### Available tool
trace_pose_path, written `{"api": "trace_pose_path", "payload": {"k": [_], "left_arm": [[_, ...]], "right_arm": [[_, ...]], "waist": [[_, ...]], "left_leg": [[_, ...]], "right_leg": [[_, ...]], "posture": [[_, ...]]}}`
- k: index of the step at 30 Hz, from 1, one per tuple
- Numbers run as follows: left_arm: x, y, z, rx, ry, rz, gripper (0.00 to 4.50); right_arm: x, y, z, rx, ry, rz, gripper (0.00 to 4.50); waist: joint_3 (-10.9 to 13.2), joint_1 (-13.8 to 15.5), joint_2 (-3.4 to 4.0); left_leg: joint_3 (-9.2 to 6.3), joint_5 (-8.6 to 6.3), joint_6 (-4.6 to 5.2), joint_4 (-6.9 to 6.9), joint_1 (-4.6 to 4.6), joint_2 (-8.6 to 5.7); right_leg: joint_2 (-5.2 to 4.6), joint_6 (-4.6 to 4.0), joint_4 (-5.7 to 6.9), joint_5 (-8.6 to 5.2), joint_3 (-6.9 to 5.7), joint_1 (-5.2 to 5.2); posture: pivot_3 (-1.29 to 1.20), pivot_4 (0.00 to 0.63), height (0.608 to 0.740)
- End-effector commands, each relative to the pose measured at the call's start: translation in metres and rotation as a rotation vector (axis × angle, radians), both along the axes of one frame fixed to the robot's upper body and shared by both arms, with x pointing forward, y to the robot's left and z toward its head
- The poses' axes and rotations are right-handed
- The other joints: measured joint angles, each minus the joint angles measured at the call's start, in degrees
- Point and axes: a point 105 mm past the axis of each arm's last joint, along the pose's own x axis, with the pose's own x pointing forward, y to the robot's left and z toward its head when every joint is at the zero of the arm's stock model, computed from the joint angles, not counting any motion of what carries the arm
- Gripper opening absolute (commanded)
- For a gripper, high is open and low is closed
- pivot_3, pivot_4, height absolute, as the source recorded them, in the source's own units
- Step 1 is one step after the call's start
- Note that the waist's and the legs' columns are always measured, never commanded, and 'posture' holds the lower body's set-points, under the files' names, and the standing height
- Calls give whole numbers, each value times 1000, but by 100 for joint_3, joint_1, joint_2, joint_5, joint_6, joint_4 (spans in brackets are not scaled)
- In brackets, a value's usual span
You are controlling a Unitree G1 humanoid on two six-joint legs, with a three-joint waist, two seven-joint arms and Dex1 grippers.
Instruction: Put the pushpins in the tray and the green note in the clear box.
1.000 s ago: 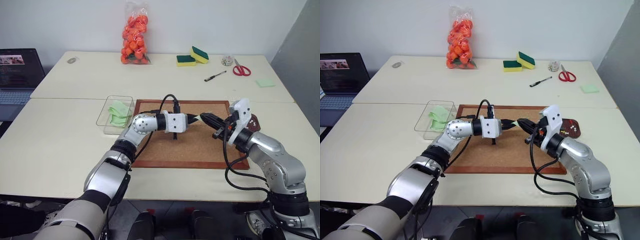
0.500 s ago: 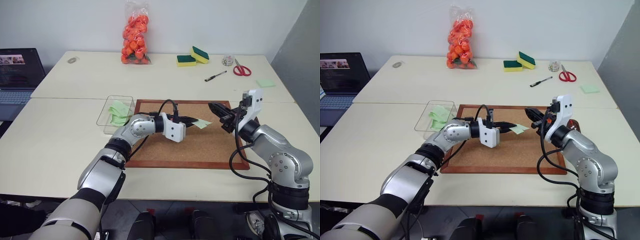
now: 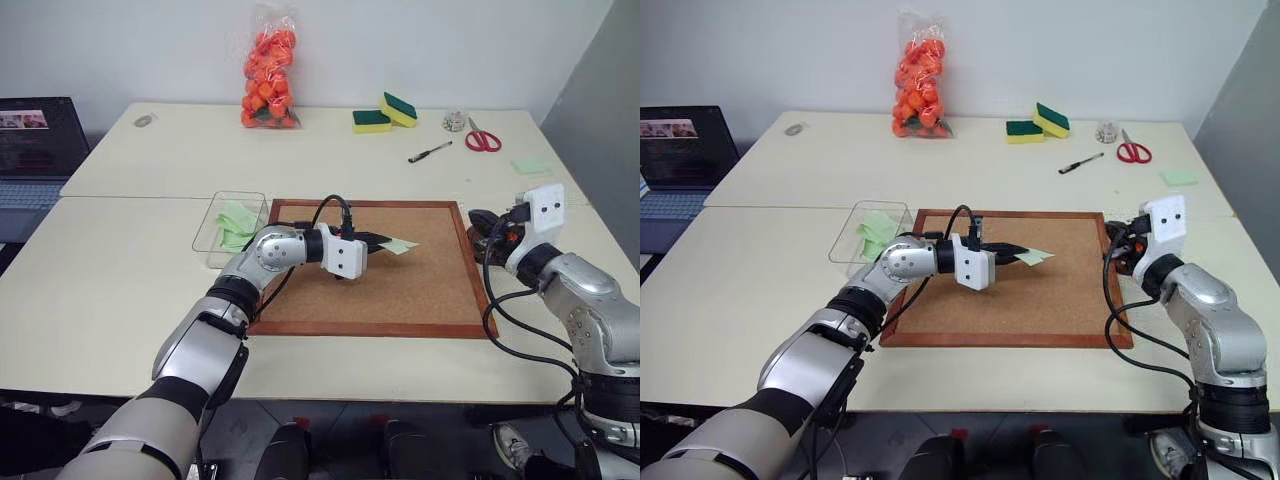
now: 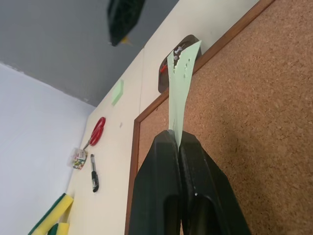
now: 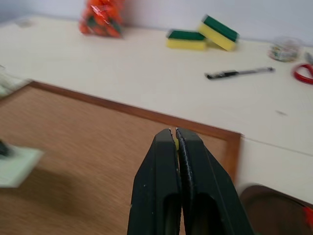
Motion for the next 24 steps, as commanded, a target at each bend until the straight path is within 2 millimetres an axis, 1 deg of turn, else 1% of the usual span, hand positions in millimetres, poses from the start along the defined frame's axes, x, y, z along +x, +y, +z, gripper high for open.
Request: {"api": "trace_pose_path", "payload": {"k": [1, 5, 8, 9, 10, 15, 17, 18, 19, 20, 22, 23, 24], "left_arm": [[0, 1, 18, -43, -27, -6, 22], [0, 2, 19, -40, -19, -5, 22], [-2, 2, 19, -32, -23, -11, 22], [-2, 2, 19, -31, -26, -12, 0], [-2, 2, 19, -31, -27, -13, 0], [-2, 2, 20, -30, -32, -12, 0], [-2, 2, 20, -30, -32, -12, 0], [-2, 2, 20, -30, -31, -12, 0], [-2, 2, 20, -30, -31, -11, 0], [-2, 2, 20, -31, -30, -11, 0], [-2, 3, 20, -34, -27, -7, 0], [-1, 4, 20, -36, -26, -3, 0], [-1, 4, 20, -38, -24, 2, 0]], "right_arm": [[11, -31, -5, -80, 3, -133, 0], [23, -46, -21, -105, 61, -186, 0], [29, -54, -26, -107, 73, -212, 0], [31, -57, -26, -100, 74, -224, 458], [33, -60, -27, -95, 73, -232, 494], [37, -64, -25, -51, 68, -246, 1661], [38, -64, -24, -38, 66, -245, 2021], [38, -65, -23, -30, 63, -246, 2267], [37, -65, -22, -24, 62, -247, 2362], [37, -65, -21, -21, 57, -248, 2720], [35, -65, -17, -15, 46, -247, 3068], [34, -64, -15, -11, 38, -242, 3363], [33, -62, -13, -8, 31, -235, 3546]], "waist": [[0, 1, 0], [0, -3, 0], [0, -1, 0], [0, 1, 0], [0, 1, 0], [0, 1, 0], [0, 5, 0], [0, 5, 0], [0, 6, 0], [0, 6, 0], [0, 7, 0], [0, 6, 0], [0, 0, 1]], "left_leg": [[0, 0, 0, 0, 0, 0], [2, 0, 0, 0, 0, 0], [3, 0, 0, 0, 1, 0], [3, 0, 0, 0, 0, 0], [3, 0, 0, 0, 1, 0], [4, 0, 0, 1, 1, 0], [4, 0, 0, 1, 1, 0], [4, 0, 0, 1, 0, 0], [4, 0, 0, 1, 0, 0], [4, 0, 0, 1, 0, 0], [4, 0, 0, 1, 0, 0], [4, 0, 0, 1, 0, 0], [4, 0, 0, 1, 0, 0]], "right_leg": [[0, 0, 0, 0, -1, 1], [0, 0, 0, 0, 2, 0], [0, 0, 1, 0, 3, 0], [0, 0, 0, 0, 3, 1], [0, 0, 0, 0, 3, 0], [0, 0, 1, 0, 5, 0], [0, 0, 1, 0, 4, -1], [0, 0, 1, 0, 4, 0], [0, 0, 1, 0, 4, 0], [-1, 0, 1, 0, 5, 0], [-1, 0, 1, 0, 5, 0], [-1, 0, 1, 0, 4, 0], [-1, 0, 1, 0, 5, 0]], "posture": [[0, 150, 740], [0, 150, 740], [0, 150, 740], [0, 150, 740], [0, 150, 740], [0, 150, 740], [0, 150, 740], [0, 150, 740], [0, 150, 740], [0, 150, 740], [0, 150, 740], [0, 150, 740], [0, 150, 740]]}}
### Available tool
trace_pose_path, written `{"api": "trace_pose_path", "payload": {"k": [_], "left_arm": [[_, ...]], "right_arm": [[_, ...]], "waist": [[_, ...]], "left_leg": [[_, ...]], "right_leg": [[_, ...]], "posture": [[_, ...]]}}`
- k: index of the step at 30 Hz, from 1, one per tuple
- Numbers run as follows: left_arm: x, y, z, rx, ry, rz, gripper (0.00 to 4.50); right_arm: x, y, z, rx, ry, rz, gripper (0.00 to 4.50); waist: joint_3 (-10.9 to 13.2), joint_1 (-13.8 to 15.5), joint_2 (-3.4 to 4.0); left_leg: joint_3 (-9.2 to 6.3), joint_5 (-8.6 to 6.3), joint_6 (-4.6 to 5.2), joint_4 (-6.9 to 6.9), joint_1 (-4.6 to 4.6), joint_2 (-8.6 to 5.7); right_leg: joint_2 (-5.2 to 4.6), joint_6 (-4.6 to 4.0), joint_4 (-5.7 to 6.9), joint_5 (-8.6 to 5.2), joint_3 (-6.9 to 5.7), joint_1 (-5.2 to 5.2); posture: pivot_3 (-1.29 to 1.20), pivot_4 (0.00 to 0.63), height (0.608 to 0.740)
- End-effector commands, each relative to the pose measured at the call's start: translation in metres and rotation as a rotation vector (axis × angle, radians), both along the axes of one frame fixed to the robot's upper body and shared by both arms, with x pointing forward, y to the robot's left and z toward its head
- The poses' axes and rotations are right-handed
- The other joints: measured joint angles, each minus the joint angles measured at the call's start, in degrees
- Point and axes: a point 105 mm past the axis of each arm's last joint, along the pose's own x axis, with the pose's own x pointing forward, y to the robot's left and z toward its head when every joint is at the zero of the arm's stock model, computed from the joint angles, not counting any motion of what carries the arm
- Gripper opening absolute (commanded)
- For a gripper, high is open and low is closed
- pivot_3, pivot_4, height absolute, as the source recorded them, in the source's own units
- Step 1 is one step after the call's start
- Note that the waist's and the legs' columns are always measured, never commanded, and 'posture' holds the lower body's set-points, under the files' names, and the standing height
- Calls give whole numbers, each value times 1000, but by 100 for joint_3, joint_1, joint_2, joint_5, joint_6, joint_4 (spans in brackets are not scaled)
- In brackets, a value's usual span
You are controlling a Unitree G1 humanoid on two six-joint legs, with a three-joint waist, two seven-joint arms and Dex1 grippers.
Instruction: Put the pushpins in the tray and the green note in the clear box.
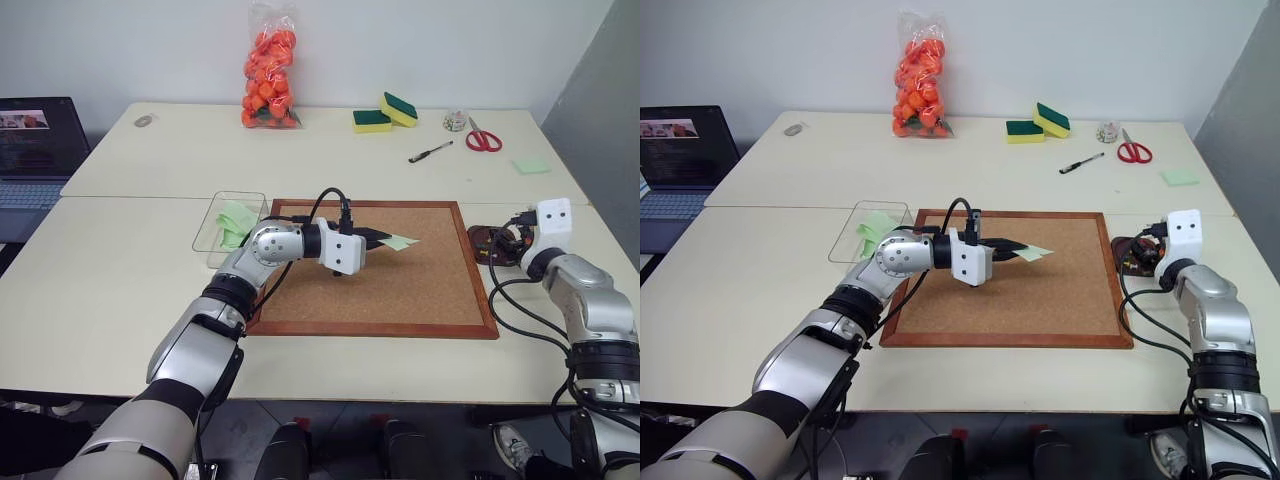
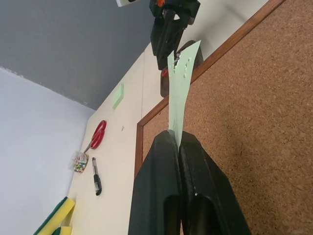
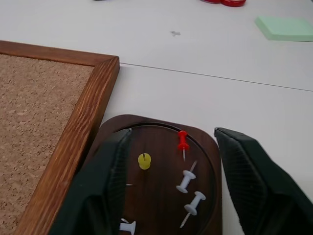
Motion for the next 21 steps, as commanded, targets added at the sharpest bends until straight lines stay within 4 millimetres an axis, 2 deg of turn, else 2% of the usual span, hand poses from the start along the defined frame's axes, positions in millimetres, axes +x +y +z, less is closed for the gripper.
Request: {"api": "trace_pose_path", "payload": {"k": [1, 4, 11, 15, 19, 21], "left_arm": [[1, 3, 14, -54, -26, 11, 0], [6, 8, 17, -71, -20, 48, 0], [18, 40, 30, -122, 0, 207, 0], [21, 74, 31, -88, 6, 342, 0], [22, 116, 33, -32, 33, 521, 0], [21, 135, 35, -11, 45, 602, 0]], "right_arm": [[-4, 7, 30, 14, -107, 41, 3774], [-15, 28, 36, -15, -136, 162, 4451], [-57, 95, 47, -39, -192, 528, 4451], [-75, 127, 61, 40, -215, 675, 4451], [-91, 162, 87, 146, -238, 868, 4451], [-96, 174, 93, 156, -225, 950, 4451]], "waist": [[0, -8, 0], [0, -1, 0], [0, -35, 1], [0, -86, 1], [1, -119, 2], [1, -124, 3]], "left_leg": [[0, 0, 0, 0, 0, 0], [-1, 0, 0, 0, 0, 1], [-3, 0, 0, 0, -1, 3], [-6, 0, 0, 3, 3, 5], [-11, 0, 0, 3, 3, 12], [-12, 0, 0, 4, 3, 11]], "right_leg": [[0, 0, 1, 0, 0, 0], [1, 0, 2, 0, -1, 0], [2, 0, 1, 0, -1, 0], [3, 0, 6, 0, -1, 3], [6, 0, 11, 0, -5, 2], [6, 0, 14, 0, -6, 1]], "posture": [[0, 150, 740], [0, 150, 740], [0, 150, 740], [0, 150, 740], [0, 150, 740], [0, 150, 740]]}}
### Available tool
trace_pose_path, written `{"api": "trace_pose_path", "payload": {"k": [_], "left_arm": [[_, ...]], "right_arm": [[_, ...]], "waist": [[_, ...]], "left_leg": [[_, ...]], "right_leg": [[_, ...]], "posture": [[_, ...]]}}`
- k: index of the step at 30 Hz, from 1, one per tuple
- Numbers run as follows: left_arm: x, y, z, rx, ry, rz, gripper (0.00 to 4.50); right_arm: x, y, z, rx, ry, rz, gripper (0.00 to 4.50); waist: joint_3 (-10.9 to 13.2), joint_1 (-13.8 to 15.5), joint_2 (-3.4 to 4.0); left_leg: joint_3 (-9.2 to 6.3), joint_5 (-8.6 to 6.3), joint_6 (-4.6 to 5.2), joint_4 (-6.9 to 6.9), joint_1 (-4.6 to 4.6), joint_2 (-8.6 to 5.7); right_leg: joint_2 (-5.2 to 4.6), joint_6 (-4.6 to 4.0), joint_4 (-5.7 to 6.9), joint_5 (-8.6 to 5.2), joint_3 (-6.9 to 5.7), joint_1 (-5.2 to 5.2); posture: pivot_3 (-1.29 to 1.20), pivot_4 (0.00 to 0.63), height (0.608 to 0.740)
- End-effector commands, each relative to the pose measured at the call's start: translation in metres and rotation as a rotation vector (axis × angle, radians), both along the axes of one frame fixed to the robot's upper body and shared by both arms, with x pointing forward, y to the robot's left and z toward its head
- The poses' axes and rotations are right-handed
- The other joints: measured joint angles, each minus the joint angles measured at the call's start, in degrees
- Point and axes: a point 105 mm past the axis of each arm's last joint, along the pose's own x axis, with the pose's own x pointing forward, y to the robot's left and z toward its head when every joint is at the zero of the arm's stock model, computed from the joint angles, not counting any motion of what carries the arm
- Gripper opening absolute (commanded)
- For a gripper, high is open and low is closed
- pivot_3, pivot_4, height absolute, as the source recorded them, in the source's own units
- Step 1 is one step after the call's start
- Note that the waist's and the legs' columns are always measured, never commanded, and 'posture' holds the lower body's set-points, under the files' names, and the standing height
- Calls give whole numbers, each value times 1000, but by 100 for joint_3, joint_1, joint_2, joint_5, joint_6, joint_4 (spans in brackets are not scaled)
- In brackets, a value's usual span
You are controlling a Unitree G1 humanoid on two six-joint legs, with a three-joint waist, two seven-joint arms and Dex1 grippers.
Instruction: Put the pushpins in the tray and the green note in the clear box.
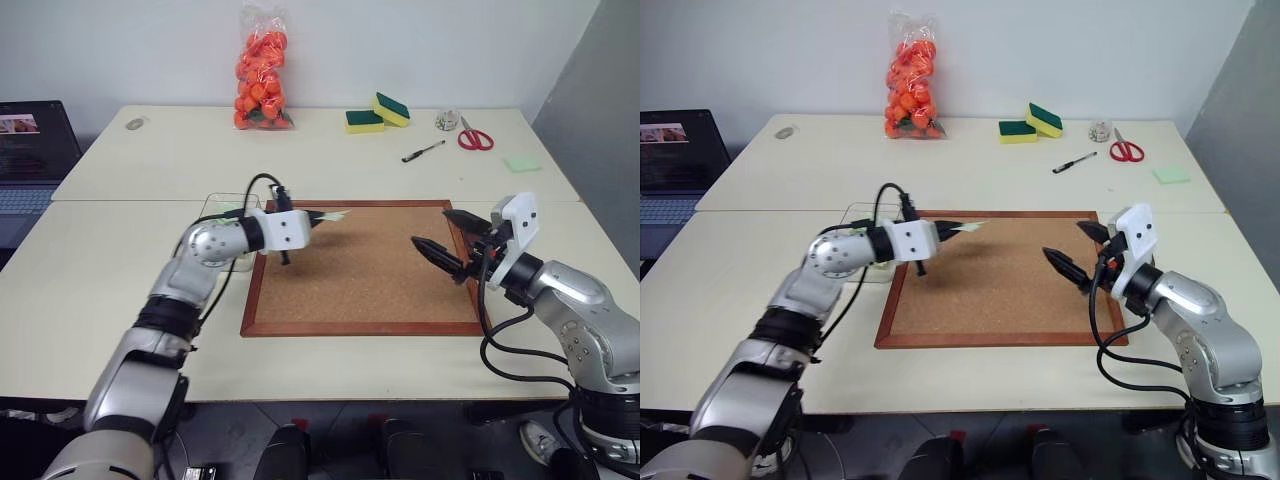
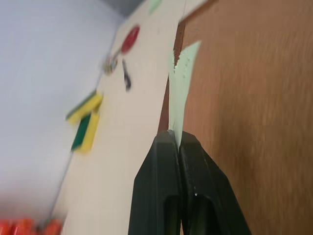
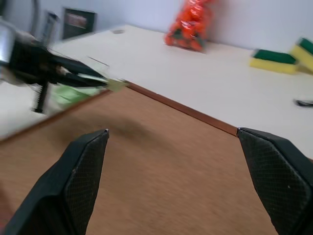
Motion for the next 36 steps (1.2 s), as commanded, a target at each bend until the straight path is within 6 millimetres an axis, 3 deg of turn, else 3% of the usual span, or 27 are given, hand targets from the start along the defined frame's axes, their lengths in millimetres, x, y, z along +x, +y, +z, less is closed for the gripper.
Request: {"api": "trace_pose_path", "payload": {"k": [1, 7, 20, 21, 22, 23, 36], "left_arm": [[0, 27, 23, 9, -32, 126, 0], [3, 57, 24, 84, -25, 278, 0], [12, 74, 9, 171, 10, 364, 0], [12, 75, 9, 168, 10, 368, 395], [12, 75, 9, 166, 12, 371, 414], [12, 75, 9, 164, 13, 373, 757], [8, 76, 16, 40, 63, 430, 3086]], "right_arm": [[-17, 25, 24, 8, -39, 176, 4451], [-16, 38, 21, -54, -44, 236, 4451], [-14, 46, 17, -96, -55, 266, 4451], [-14, 46, 17, -96, -56, 265, 4500], [-14, 46, 17, -95, -55, 263, 4500], [-14, 46, 17, -95, -55, 262, 4500], [-11, 43, 19, -101, -52, 258, 4500]], "waist": [[0, 4, 0], [0, 94, -1], [1, 127, -2], [1, 127, -2], [1, 127, -2], [1, 127, -2], [1, 126, -2]], "left_leg": [[0, 0, 0, 1, 1, 0], [-3, 0, 0, 1, -1, -3], [-1, 0, 0, -1, -3, -1], [-2, 0, 0, -1, -3, -1], [-2, 0, 0, -1, -3, 0], [-2, 0, 0, -1, -3, 0], [-2, 0, 0, -1, -3, 0]], "right_leg": [[0, 0, 1, 0, -1, 0], [-2, 0, -7, 0, -7, 2], [-2, 0, -8, 0, -7, -2], [-2, 0, -8, 0, -7, -2], [-2, 0, -8, 0, -8, -2], [-2, 0, -8, 0, -7, -2], [-2, 0, -7, 0, -7, -2]], "posture": [[0, 150, 740], [0, 150, 740], [0, 150, 740], [0, 150, 740], [0, 150, 740], [0, 150, 740], [0, 150, 740]]}}
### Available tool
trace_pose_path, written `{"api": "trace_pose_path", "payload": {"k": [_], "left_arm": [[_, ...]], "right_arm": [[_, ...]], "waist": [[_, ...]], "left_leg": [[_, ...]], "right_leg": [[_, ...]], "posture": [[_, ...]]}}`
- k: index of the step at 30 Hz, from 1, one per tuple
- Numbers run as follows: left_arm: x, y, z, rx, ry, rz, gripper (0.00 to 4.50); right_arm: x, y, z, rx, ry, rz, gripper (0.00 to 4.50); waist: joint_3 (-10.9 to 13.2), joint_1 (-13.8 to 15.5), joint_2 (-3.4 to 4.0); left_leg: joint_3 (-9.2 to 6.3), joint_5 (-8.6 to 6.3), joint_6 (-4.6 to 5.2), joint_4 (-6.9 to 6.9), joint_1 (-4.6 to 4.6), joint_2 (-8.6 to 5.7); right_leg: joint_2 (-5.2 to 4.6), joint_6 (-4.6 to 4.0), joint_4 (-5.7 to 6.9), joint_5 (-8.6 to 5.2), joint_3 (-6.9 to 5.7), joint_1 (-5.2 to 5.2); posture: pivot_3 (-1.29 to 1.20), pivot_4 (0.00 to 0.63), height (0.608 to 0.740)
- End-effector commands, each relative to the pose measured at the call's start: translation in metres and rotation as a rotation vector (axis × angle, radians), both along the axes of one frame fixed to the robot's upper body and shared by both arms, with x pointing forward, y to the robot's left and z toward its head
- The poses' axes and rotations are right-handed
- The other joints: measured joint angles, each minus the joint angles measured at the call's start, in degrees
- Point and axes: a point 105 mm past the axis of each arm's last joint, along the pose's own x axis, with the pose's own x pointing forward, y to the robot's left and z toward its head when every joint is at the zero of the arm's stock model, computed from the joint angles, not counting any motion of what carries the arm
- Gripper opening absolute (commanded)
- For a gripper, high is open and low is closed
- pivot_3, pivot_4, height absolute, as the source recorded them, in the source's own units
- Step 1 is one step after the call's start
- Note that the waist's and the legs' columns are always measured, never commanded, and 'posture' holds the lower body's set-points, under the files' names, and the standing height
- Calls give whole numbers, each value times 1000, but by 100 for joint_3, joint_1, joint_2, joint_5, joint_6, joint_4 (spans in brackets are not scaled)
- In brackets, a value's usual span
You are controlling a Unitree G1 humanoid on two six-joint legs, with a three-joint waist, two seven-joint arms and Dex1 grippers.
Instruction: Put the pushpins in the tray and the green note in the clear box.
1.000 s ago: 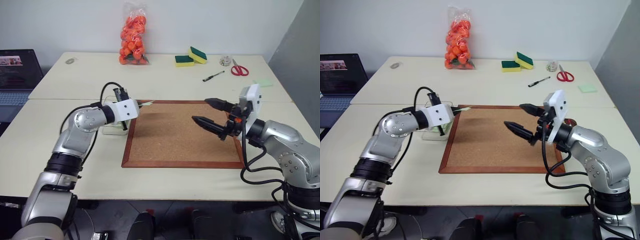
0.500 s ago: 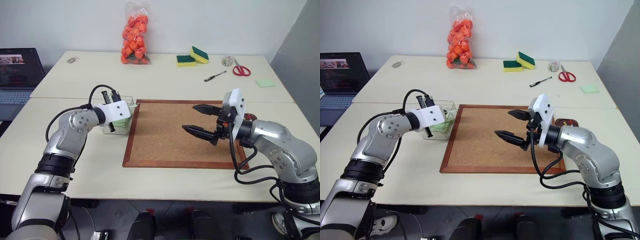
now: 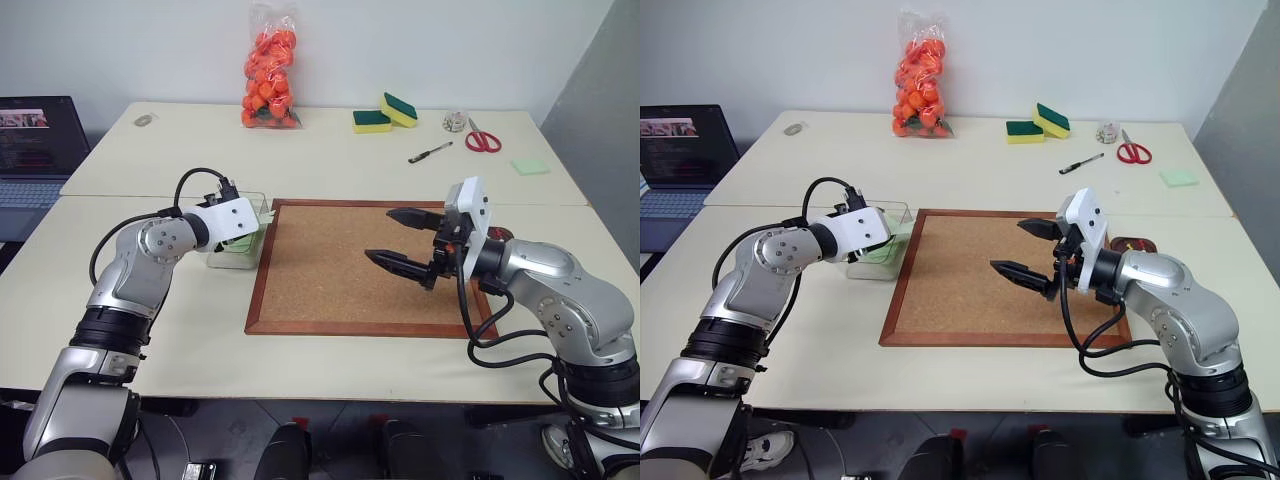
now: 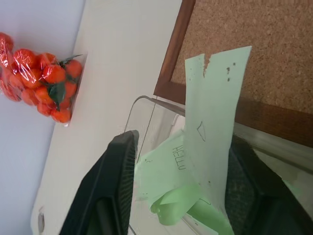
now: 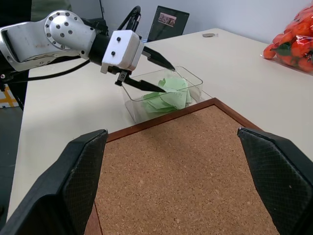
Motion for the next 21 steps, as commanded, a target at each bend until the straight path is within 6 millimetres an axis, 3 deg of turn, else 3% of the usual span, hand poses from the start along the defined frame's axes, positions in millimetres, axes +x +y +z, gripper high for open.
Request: {"api": "trace_pose_path", "payload": {"k": [1, 3, 10, 21], "left_arm": [[-2, 1, 16, -88, -33, 31, 3296], [-3, 1, 11, -128, -4, 47, 3634], [-5, 1, -1, -282, 44, 117, 3634], [-9, 7, 15, -471, -36, 205, 3634]], "right_arm": [[-1, -1, 13, 4, -50, 15, 4500], [-1, -2, 14, 1, -51, 17, 4500], [0, -4, 14, -9, -54, 21, 4500], [-1, -5, 16, -20, -49, 35, 4500]], "waist": [[0, 0, 0], [0, -3, 0], [0, 1, 0], [1, 4, -1]], "left_leg": [[0, 0, 0, 0, 0, 0], [0, 0, 0, 0, 0, 0], [1, 0, 0, 2, 1, 0], [-1, 0, 0, 3, 1, 1]], "right_leg": [[0, 0, 0, 0, 0, 0], [0, 0, 1, 0, 0, 0], [-3, 0, 2, 0, 1, 2], [-3, 0, 2, 0, 1, 1]], "posture": [[0, 150, 740], [0, 150, 740], [0, 150, 740], [0, 150, 740]]}}
